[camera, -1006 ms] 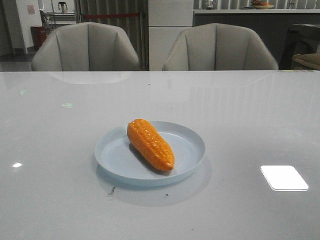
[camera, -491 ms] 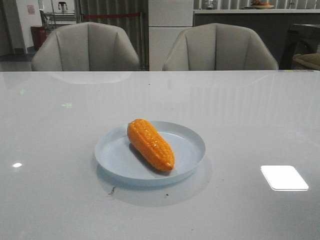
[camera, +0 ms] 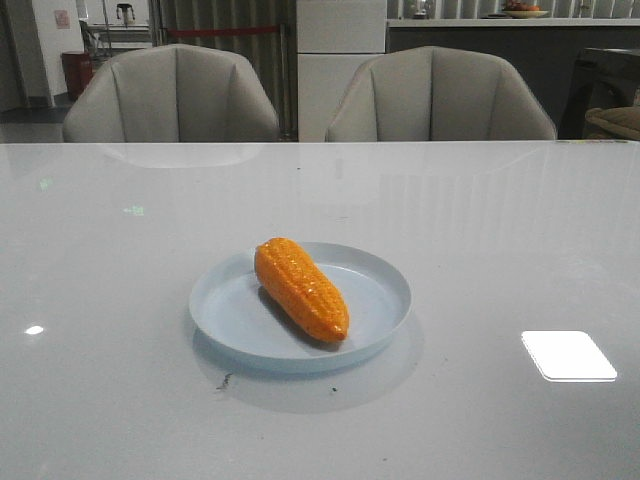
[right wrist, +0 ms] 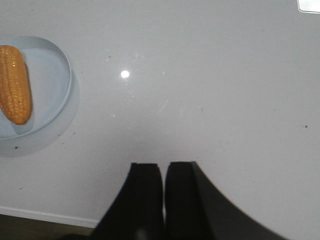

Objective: Place corn on plate with both arms

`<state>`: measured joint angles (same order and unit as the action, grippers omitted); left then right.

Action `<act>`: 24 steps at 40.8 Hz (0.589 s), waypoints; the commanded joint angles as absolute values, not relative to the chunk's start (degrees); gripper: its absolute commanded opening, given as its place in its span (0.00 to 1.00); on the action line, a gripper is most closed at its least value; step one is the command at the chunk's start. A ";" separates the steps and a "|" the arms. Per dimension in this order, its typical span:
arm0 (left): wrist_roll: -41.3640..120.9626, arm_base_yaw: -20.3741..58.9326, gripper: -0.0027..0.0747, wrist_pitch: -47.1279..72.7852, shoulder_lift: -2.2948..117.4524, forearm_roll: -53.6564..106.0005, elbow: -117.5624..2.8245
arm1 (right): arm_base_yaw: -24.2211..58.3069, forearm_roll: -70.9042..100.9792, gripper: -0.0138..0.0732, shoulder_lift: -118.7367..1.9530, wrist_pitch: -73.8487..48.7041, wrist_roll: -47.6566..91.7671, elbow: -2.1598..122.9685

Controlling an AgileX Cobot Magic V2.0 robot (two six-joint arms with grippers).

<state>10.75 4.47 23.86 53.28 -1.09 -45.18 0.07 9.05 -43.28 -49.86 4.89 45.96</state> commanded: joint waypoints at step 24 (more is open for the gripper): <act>10.17 4.37 0.37 19.39 52.57 -0.73 -47.28 | -0.30 13.41 0.22 -42.98 -46.47 5.02 47.46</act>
<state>10.75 4.47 23.86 53.28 -1.09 -45.18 0.07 12.36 -43.28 -49.86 4.89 45.96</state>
